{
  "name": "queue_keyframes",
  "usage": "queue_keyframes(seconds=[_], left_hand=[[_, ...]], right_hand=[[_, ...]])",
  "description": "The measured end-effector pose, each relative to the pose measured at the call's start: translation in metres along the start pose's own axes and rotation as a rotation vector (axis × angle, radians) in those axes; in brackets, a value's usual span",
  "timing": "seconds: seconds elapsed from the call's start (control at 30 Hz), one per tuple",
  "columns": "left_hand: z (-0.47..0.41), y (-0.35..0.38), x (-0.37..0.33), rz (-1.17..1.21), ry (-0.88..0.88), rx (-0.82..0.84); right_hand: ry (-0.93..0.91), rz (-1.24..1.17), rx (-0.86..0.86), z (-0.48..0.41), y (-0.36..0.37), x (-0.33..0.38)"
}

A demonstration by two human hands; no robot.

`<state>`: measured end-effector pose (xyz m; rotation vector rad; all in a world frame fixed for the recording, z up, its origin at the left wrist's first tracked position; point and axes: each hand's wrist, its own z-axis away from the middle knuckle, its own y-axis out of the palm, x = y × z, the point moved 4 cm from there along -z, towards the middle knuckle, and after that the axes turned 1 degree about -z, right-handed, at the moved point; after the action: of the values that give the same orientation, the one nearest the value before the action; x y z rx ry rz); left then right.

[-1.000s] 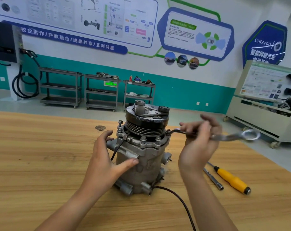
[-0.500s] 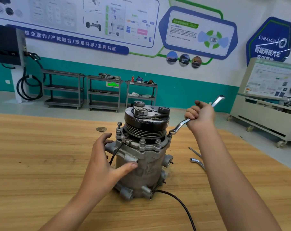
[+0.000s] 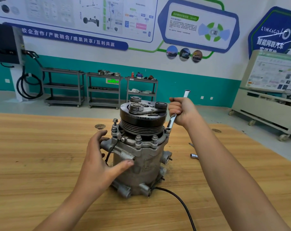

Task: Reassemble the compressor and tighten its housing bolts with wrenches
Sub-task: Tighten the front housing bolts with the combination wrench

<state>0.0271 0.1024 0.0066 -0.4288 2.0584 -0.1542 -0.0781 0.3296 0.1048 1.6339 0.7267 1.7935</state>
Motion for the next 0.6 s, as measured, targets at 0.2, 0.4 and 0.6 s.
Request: queue_keyframes(seconds=[0.2, 0.4, 0.6], left_hand=[[0.0012, 0.0002, -0.0003, 0.005, -0.005, -0.001], [0.0017, 0.0004, -0.001, 0.001, -0.001, 0.001], [0.0018, -0.0001, -0.0009, 0.013, 0.005, -0.004]], right_hand=[[0.078, -0.048, 0.031, -0.0048, -0.0044, -0.0077], [0.092, -0.047, 0.038, -0.0074, -0.0062, -0.0072], [0.094, -0.057, 0.034, -0.0096, -0.0075, -0.007]])
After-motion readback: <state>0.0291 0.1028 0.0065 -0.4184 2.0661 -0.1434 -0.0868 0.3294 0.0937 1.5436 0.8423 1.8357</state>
